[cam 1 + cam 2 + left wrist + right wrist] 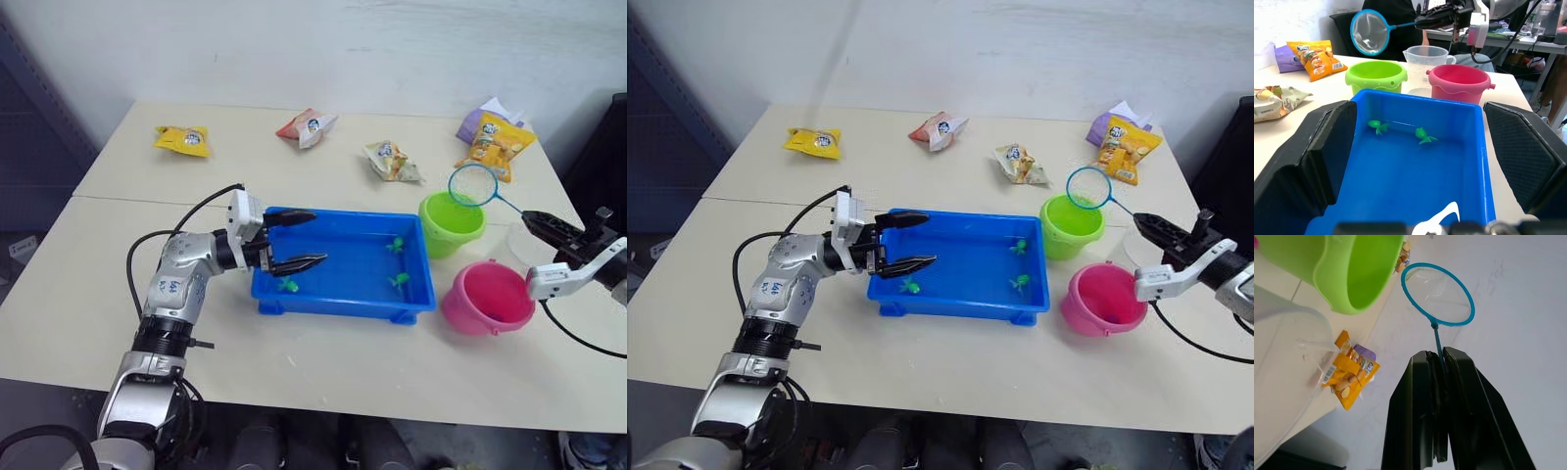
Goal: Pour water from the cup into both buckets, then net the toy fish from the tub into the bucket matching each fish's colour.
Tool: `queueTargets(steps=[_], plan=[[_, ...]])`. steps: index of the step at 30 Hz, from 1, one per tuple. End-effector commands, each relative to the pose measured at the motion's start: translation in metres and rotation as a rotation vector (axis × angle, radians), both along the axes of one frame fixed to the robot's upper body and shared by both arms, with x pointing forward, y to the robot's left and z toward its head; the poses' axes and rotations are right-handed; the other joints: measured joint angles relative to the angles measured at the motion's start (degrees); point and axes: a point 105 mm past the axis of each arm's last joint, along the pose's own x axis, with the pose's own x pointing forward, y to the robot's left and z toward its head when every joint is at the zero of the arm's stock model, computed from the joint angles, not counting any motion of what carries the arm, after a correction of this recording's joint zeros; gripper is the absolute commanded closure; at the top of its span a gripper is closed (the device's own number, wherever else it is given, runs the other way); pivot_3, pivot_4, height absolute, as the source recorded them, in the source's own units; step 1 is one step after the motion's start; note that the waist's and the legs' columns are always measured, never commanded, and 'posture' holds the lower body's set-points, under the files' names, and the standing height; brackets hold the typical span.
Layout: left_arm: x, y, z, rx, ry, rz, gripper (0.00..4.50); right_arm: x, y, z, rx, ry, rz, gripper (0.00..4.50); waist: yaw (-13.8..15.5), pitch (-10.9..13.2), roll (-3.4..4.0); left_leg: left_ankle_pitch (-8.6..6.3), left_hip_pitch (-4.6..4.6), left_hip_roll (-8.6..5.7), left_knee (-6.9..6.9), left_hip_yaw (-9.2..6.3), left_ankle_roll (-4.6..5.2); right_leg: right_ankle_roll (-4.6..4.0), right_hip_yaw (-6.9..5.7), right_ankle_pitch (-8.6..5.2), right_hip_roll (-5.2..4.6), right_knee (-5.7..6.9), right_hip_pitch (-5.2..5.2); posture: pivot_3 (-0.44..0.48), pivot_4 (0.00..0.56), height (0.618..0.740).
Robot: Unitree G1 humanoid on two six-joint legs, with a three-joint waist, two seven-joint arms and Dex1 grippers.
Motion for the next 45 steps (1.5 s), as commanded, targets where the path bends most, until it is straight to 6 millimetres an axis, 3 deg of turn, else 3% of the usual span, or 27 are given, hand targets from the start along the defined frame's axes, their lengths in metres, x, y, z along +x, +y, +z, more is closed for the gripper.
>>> queueTargets(steps=[1,5,8,13,17,23,25,28,32,36,42,45], plan=[[-0.002,-0.003,0.013,0.004,-0.053,-0.007,0.04,0.001,-0.011,0.032,0.01,-0.096,-0.042,4.5,-0.1,0.0,0.0,0.0,0.0,0.0,0.0,0.0,0.0,0.0,0.0,0.0,0.0,0.0,0.0,0.0,0.15,0.738],[-0.002,-0.002,0.013,0.011,-0.053,0.0,0.04,-0.002,-0.014,0.034,0.119,-0.075,-0.05,4.5,0.0,0.0,0.01,0.0,0.0,0.01,0.0,-0.01,0.0,0.0,-0.01,0.0,0.01,0.0,0.0,0.0,0.15,0.738],[-0.003,0.007,0.013,0.024,-0.054,0.021,0.04,-0.009,0.005,0.048,0.303,-0.038,0.048,4.5,-0.1,0.0,0.0,0.0,0.0,0.01,0.0,0.0,0.0,0.0,-0.01,0.0,0.01,-0.01,0.0,0.0,0.15,0.738],[-0.005,0.025,0.007,0.062,-0.038,0.055,0.04,-0.021,0.045,0.054,0.58,0.168,0.164,4.5,-0.9,0.0,0.0,0.0,0.03,0.05,0.0,-0.06,0.03,0.01,-0.03,0.01,0.02,0.02,0.07,0.0,0.15,0.738],[-0.007,0.036,0.0,0.084,-0.027,0.071,0.04,-0.027,0.065,0.065,0.766,0.256,0.195,4.5,-1.1,0.0,0.0,-0.03,0.04,0.06,0.05,-0.11,0.1,0.03,-0.05,0.02,-0.03,0.05,0.11,0.0,0.15,0.738],[-0.005,0.058,-0.011,0.109,-0.007,0.103,0.04,-0.047,0.116,0.044,1.211,0.674,0.248,4.5,-0.8,0.0,0.0,-0.05,-0.01,0.08,0.05,-0.3,0.13,0.02,-0.18,0.02,-0.04,-0.01,0.14,0.0,0.15,0.738],[-0.006,0.066,-0.015,0.122,-0.002,0.11,0.04,-0.061,0.137,0.029,1.272,0.849,0.26,4.5,-0.7,0.0,0.0,-0.07,-0.03,0.06,0.05,-0.3,0.17,0.02,-0.19,0.02,-0.08,-0.01,0.13,0.0,0.15,0.738],[-0.008,0.074,-0.02,0.132,0.002,0.115,0.04,-0.066,0.145,0.016,1.343,0.933,0.206,4.5,-0.5,0.0,0.0,-0.11,-0.05,0.06,0.07,-0.32,0.25,0.03,-0.2,0.02,-0.09,-0.05,0.14,0.0,0.15,0.738],[-0.011,0.081,-0.025,0.139,0.012,0.119,0.04,-0.064,0.136,-0.004,1.361,0.965,-0.008,4.5,0.0,0.0,0.0,-0.15,-0.05,0.04,0.06,-0.33,0.29,0.02,-0.19,0.02,-0.14,-0.1,0.14,0.0,0.15,0.738],[-0.014,0.088,-0.031,0.144,0.021,0.124,0.04,-0.06,0.129,0.0,1.277,0.914,-0.024,4.5,0.3,0.0,0.0,-0.16,-0.08,0.03,0.05,-0.31,0.29,0.02,-0.19,0.02,-0.15,-0.12,0.1,0.0,0.15,0.738],[-0.017,0.092,-0.036,0.147,0.022,0.13,0.04,-0.062,0.124,-0.008,1.02,0.905,-0.043,4.5,0.2,0.0,0.0,-0.19,-0.09,0.02,0.02,-0.28,0.34,0.03,-0.19,0.02,-0.12,-0.14,0.09,0.0,0.15,0.738],[-0.018,0.089,-0.036,0.145,0.019,0.128,0.04,-0.057,0.12,-0.013,0.799,0.86,-0.045,4.5,0.2,0.0,0.0,-0.19,-0.08,0.02,0.03,-0.25,0.35,0.03,-0.17,0.02,-0.13,-0.11,0.09,0.0,0.15,0.738]])
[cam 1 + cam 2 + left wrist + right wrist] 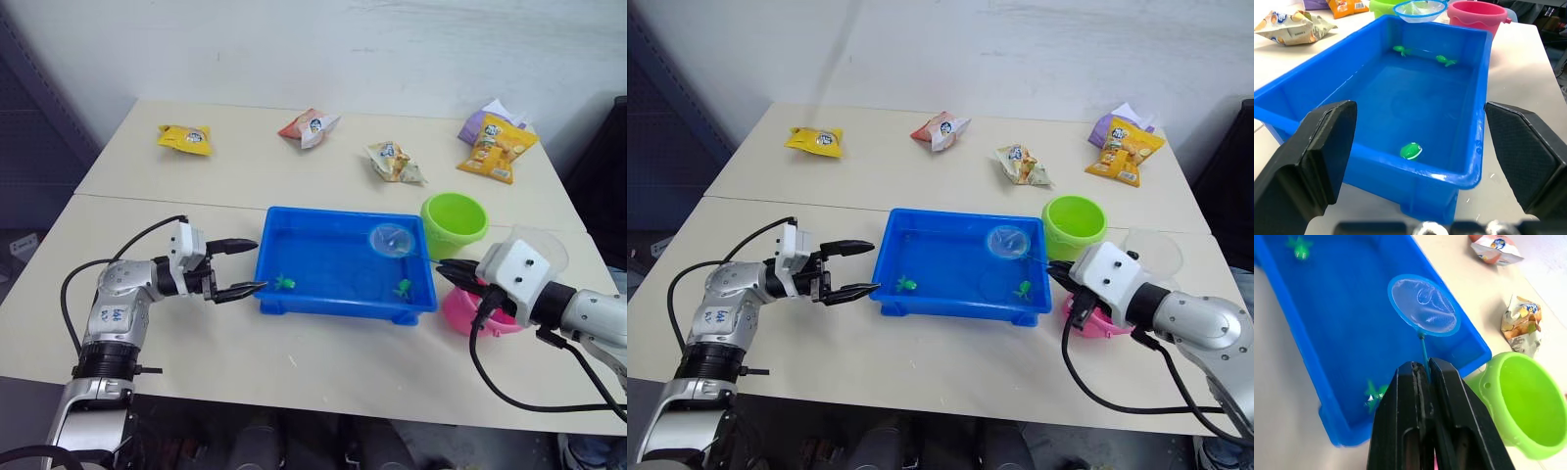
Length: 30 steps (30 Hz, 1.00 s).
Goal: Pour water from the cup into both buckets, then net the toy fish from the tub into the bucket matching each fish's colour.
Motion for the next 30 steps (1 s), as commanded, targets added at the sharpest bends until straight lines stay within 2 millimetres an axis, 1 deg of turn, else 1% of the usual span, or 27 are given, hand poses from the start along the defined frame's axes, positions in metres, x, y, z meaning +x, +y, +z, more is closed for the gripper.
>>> queueTargets(steps=[1,3,5,7,9,11,14,16,20,26,30], plan=[[-0.001,0.0,0.011,0.002,-0.049,0.0,0.04,0.007,-0.002,0.009,-0.184,-0.142,0.088,4.5,0.0,0.0,0.0,0.0,0.0,0.0,0.0,0.01,0.0,0.0,0.01,0.0,0.0,0.0,-0.01,0.0,0.15,0.738],[-0.001,-0.004,0.012,0.0,-0.052,-0.004,0.04,0.014,-0.002,0.01,-0.28,-0.205,0.15,4.5,-0.1,0.0,0.0,0.0,0.01,0.0,0.01,0.02,0.0,0.0,0.02,0.0,0.01,0.02,-0.01,0.0,0.15,0.738],[-0.001,-0.007,0.014,-0.002,-0.055,-0.005,0.04,0.022,-0.006,0.006,-0.376,-0.234,0.185,4.5,-0.2,0.0,0.0,0.01,0.02,-0.01,0.01,0.05,-0.01,0.0,0.03,0.0,0.02,0.02,-0.03,0.0,0.15,0.738],[0.0,-0.011,0.017,-0.004,-0.061,-0.007,0.04,0.033,-0.008,0.006,-0.456,-0.28,0.213,4.5,-0.1,0.0,0.0,0.02,0.02,0.0,0.01,0.04,-0.03,0.0,0.02,0.0,0.02,0.02,-0.03,0.0,0.15,0.738],[0.002,-0.014,0.019,-0.006,-0.068,-0.01,0.04,0.043,-0.008,0.007,-0.524,-0.299,0.251,4.5,-0.2,0.0,0.0,0.02,0.02,-0.01,0.01,0.07,-0.04,0.0,0.03,0.0,0.02,0.02,-0.05,0.0,0.15,0.738],[0.002,-0.016,0.021,-0.008,-0.074,-0.011,0.04,0.047,-0.006,0.006,-0.592,-0.294,0.307,4.5,-0.2,0.0,0.0,0.03,0.01,-0.01,0.03,0.1,-0.05,0.0,0.05,0.0,0.01,0.04,-0.06,0.0,0.15,0.738],[0.004,-0.018,0.021,-0.008,-0.08,-0.013,0.04,0.049,-0.001,0.009,-0.669,-0.306,0.389,4.5,-0.2,0.0,0.0,0.04,0.01,0.0,0.02,0.08,-0.07,0.0,0.02,0.0,0.03,0.05,-0.07,0.0,0.15,0.738],[0.004,-0.019,0.02,-0.005,-0.083,-0.02,0.04,0.05,0.003,0.014,-0.704,-0.324,0.417,4.5,-0.3,0.0,0.0,0.04,0.01,0.0,0.03,0.1,-0.07,0.0,0.03,0.0,0.02,0.05,-0.07,0.0,0.15,0.738],[0.006,-0.021,0.019,-0.005,-0.085,-0.026,0.04,0.05,0.005,0.017,-0.768,-0.342,0.471,4.5,-0.2,0.0,0.0,0.04,0.01,0.0,0.06,0.09,-0.07,0.0,0.03,0.0,0.02,0.06,-0.07,0.0,0.15,0.738],[0.009,-0.03,0.02,-0.011,-0.091,-0.044,0.04,0.05,-0.004,0.014,-0.852,-0.31,0.491,4.5,-0.1,0.0,0.0,0.04,0.01,0.0,0.06,0.11,-0.07,0.0,0.02,0.0,0.02,0.05,-0.06,0.0,0.15,0.738],[0.01,-0.037,0.023,-0.016,-0.098,-0.056,0.04,0.053,-0.008,0.019,-0.895,-0.313,0.49,4.5,-0.2,0.0,0.0,0.04,0.01,0.0,0.09,0.11,-0.07,0.0,0.02,0.0,0.02,0.08,-0.06,0.0,0.15,0.738]])
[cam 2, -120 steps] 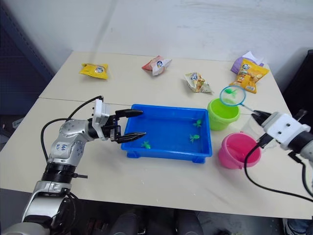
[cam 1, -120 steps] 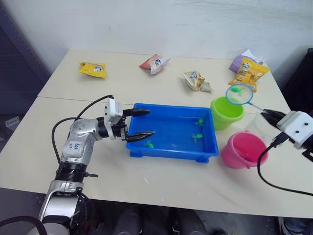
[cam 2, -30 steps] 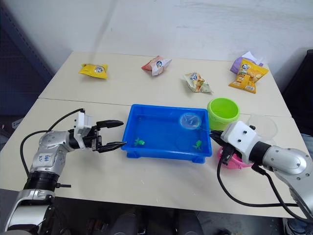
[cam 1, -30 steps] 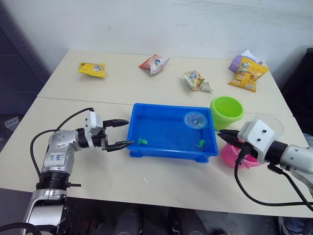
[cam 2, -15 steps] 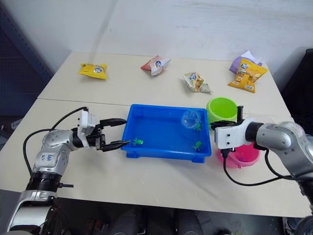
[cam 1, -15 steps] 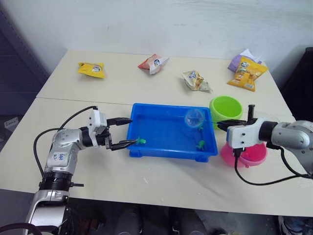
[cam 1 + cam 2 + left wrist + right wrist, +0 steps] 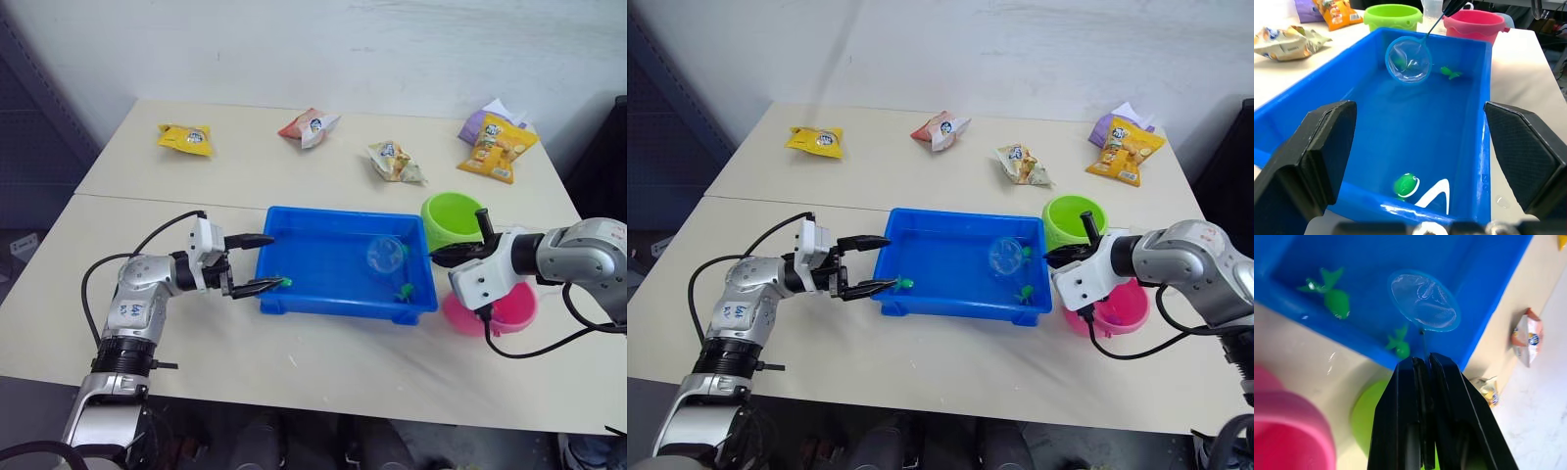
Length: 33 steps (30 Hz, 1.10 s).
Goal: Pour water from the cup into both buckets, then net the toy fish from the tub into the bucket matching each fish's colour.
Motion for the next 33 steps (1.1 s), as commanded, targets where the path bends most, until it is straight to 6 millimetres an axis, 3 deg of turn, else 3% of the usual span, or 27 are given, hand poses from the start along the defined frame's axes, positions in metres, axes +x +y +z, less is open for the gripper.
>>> queueTargets(steps=[1,12,33], plan=[[0.002,-0.007,0.015,-0.001,-0.058,-0.017,0.04,0.003,-0.005,0.018,-0.06,-0.061,0.01,4.5,-0.1,0.0,0.0,0.0,0.0,0.0,0.01,0.01,0.0,0.0,0.01,0.0,0.01,0.02,0.0,0.0,0.15,0.738],[0.004,-0.02,0.029,-0.009,-0.073,-0.048,0.04,0.003,0.0,0.02,-0.226,-0.024,0.018,4.5,-0.3,0.0,0.0,0.01,0.01,0.0,0.04,0.0,-0.02,0.0,0.01,0.0,0.01,0.04,0.0,0.0,0.15,0.738],[-0.004,-0.036,0.046,-0.008,-0.055,-0.086,0.04,-0.024,-0.008,-0.011,-0.397,0.182,-0.026,4.5,0.3,0.0,0.0,0.0,-0.01,-0.02,0.04,-0.04,-0.01,0.0,-0.02,0.0,-0.03,-0.03,0.06,0.0,0.15,0.738]])
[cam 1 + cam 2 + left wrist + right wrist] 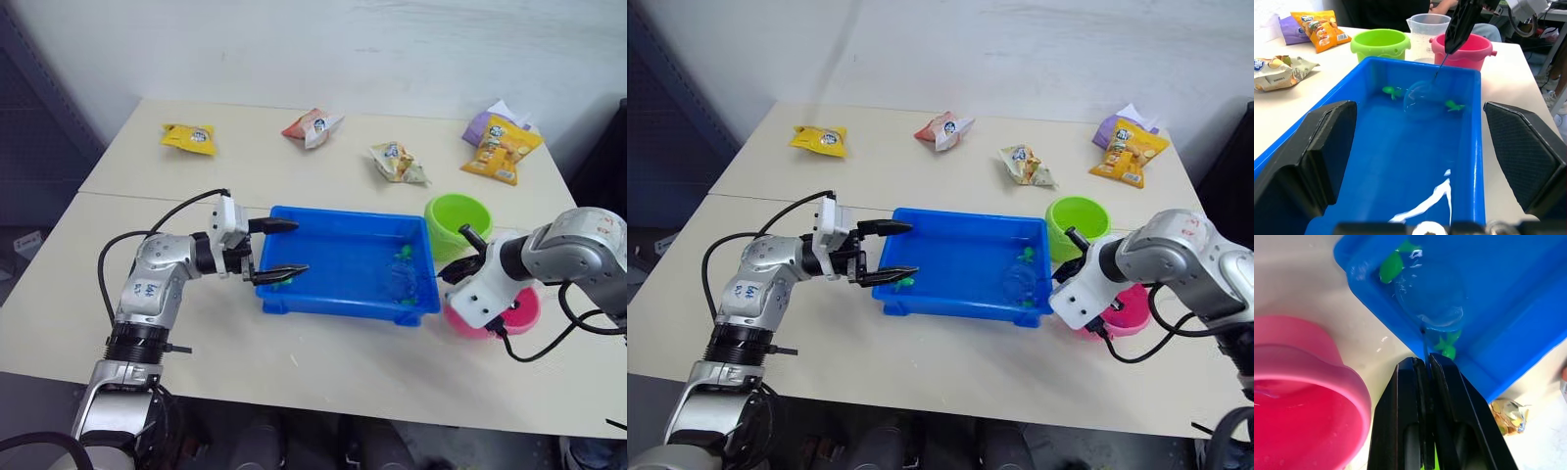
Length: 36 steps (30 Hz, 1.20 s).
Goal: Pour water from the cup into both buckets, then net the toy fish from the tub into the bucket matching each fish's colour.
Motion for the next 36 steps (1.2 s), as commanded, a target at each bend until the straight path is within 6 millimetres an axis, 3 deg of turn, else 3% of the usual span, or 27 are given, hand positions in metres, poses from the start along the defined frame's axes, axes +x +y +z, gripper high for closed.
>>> queueTargets(steps=[1,12,20,29,36], plan=[[-0.004,-0.004,0.014,-0.003,-0.04,-0.032,0.04,-0.007,-0.013,-0.002,-0.078,0.052,-0.054,4.5,0.0,0.0,0.0,0.0,0.0,0.0,0.0,0.0,0.0,0.0,-0.01,0.0,0.0,0.0,0.0,0.0,0.15,0.738],[-0.005,0.006,0.01,0.079,-0.052,-0.075,0.04,-0.014,0.001,0.0,0.007,0.124,-0.066,4.5,0.1,0.0,0.0,0.0,0.0,-0.02,0.0,-0.03,0.0,0.0,-0.04,0.0,-0.01,-0.04,0.02,0.0,0.15,0.738],[-0.005,0.012,0.006,0.075,-0.056,-0.065,0.04,0.011,0.022,0.017,0.307,0.038,-0.154,4.5,-0.5,0.0,0.0,0.01,0.01,0.02,0.01,-0.01,-0.01,0.0,-0.01,0.0,0.03,0.05,-0.02,0.0,0.15,0.738],[-0.008,0.013,-0.002,0.066,-0.038,-0.056,0.04,0.018,0.014,0.033,0.233,-0.075,-0.104,4.5,-0.3,0.0,0.0,0.03,0.0,0.02,0.0,-0.02,-0.05,0.0,0.0,0.0,0.04,0.06,-0.05,0.0,0.15,0.738],[-0.006,0.011,-0.005,0.059,-0.034,-0.054,0.04,0.021,0.003,0.027,0.118,-0.114,-0.101,4.5,-0.4,0.0,0.0,0.02,0.01,0.01,-0.01,0.0,-0.04,0.0,0.01,0.0,0.03,0.06,-0.05,0.0,0.15,0.738]])
